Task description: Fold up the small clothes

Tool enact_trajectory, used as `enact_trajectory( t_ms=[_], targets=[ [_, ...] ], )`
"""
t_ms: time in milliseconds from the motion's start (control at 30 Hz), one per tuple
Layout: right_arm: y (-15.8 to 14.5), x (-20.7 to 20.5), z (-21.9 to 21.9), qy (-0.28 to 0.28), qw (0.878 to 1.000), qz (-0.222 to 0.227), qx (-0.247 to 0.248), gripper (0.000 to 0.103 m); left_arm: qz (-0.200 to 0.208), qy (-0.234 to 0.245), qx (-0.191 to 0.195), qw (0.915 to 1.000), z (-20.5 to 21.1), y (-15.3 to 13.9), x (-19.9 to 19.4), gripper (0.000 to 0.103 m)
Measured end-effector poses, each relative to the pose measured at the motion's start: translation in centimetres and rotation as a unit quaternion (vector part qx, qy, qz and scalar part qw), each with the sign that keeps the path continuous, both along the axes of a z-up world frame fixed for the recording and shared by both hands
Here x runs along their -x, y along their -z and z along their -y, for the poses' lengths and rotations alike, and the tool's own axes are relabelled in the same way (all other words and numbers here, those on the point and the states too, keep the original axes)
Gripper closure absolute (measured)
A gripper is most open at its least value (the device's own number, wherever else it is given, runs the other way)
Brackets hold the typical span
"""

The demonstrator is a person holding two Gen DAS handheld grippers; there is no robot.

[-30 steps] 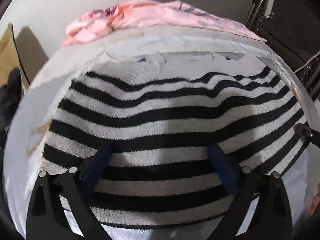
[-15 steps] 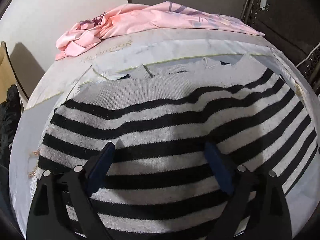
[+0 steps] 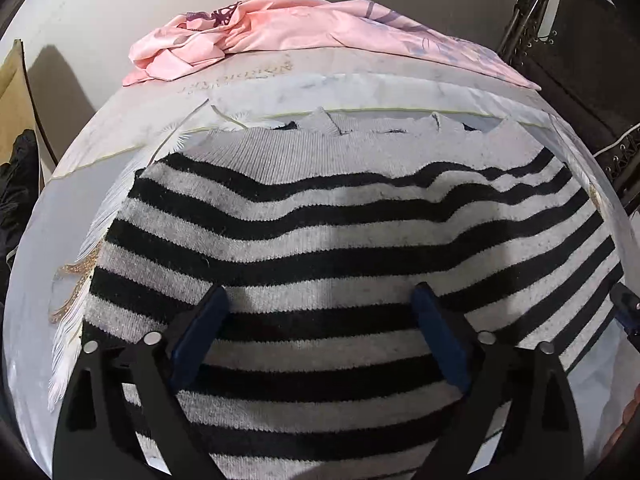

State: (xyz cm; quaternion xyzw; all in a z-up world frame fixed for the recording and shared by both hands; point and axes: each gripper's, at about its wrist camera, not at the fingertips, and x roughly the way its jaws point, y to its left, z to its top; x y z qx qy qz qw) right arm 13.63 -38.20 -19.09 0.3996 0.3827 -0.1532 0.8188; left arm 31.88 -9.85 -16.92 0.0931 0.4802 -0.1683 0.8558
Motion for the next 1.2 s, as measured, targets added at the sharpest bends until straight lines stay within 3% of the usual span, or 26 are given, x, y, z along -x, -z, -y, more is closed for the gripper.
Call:
enact_trajectory(
  t_ms=[167,367,600,933,1100,1200],
  targets=[
    [0.1,-0.3,0.2,0.027,1.000,0.000,-0.005,0.059,0.004,0.002,0.001,1.0000,0.2,0.2,0.1,0.010],
    [0.6,1.3,0.4,0.053,0.997,0.004,-0.056,0.066,0.003,0.005,0.003,1.0000,0.0,0.3,0.0,0.008],
    [0.8,-1.6,1.5,0.088,0.996,0.010,-0.030,0.064,-0.002,-0.003,-0.001,1.0000,0.2,0.3,0.0,0.007],
    [0.6,-1.2,0.3,0.072,0.997,0.023,-0.030,0.067,-0.009,-0.010,-0.010,0.9999,0.3,0.3,-0.3,0.004],
    [-0.1,-1.3,-0.2,0.061,0.997,0.041,-0.012,0.073,-0.012,-0.008,-0.027,0.9995,0.7,0.1,-0.5,0.004],
    [-1.3,-1.5,-1.1,0.039,0.998,0.052,0.023,0.074,-0.022,0.008,-0.049,0.9985,1.5,-1.1,-1.0,0.010]
  ],
)
